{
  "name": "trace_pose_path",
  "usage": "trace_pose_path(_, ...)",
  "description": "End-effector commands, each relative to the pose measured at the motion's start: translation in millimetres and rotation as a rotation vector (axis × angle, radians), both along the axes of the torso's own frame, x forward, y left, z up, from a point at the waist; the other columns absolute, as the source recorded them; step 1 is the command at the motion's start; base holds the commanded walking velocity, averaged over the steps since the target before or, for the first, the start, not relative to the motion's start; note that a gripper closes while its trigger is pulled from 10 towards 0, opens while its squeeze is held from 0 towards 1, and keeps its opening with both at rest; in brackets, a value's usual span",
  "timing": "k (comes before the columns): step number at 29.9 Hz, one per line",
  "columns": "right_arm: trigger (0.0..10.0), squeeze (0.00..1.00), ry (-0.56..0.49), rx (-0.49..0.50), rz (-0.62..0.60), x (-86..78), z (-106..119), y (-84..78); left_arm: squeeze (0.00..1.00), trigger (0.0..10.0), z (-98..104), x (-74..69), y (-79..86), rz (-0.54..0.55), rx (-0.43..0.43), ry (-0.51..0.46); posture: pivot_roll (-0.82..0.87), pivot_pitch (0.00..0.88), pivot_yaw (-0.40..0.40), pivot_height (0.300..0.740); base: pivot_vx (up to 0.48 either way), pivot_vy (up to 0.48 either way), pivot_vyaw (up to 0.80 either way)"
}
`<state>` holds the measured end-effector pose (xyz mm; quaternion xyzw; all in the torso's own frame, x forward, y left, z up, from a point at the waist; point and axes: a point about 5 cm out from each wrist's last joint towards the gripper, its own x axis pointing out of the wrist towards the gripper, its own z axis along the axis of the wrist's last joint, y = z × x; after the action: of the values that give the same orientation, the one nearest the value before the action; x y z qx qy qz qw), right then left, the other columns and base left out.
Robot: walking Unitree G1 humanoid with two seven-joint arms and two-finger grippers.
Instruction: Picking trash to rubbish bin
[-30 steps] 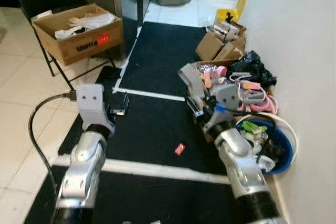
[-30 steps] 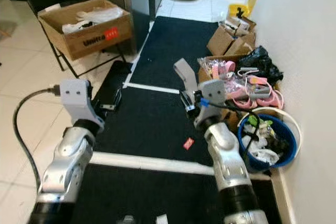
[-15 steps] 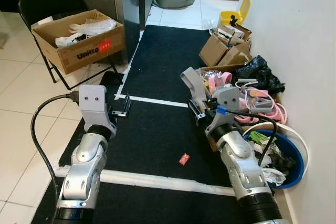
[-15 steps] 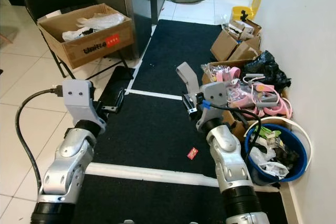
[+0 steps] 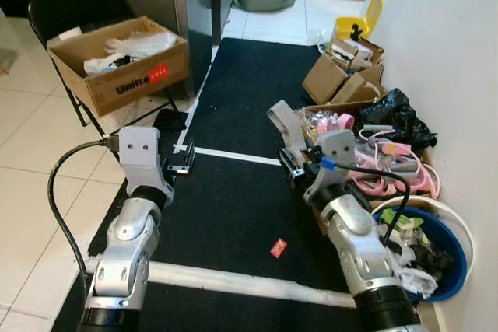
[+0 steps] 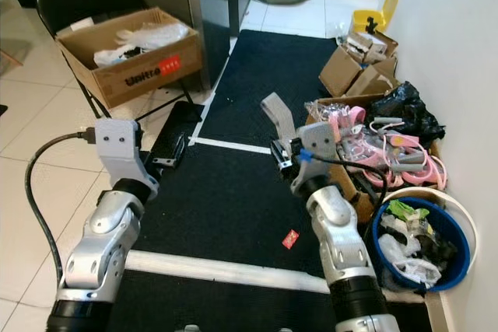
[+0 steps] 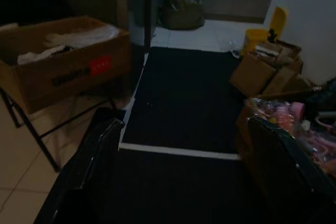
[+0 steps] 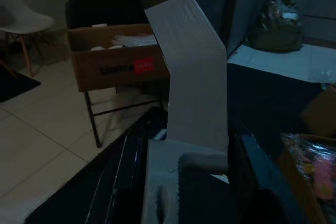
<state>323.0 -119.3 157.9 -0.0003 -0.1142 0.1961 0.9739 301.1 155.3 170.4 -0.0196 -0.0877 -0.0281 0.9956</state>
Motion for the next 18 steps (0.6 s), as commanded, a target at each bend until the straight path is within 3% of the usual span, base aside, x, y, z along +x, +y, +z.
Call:
trace_pose_path(1, 10.0, 0.00, 0.013, -0.006, 0.005, -1.6, -4.9, 0.7, 0.00, 10.0, -5.4, -2.0, 2.3, 0.005, 0.002, 0.021, 0.04, 0.122, -0.010, 0.740, 0.330, 0.000, 0.00)
trace_pose_path(18, 10.0, 0.00, 0.045, -0.027, 0.009, 0.6, -11.1, 0.2, 0.00, 10.0, -7.5, -1.3, 1.4, 0.006, 0.002, 0.024, 0.04, 0.107, -0.022, 0.740, 0.334, 0.000, 0.00)
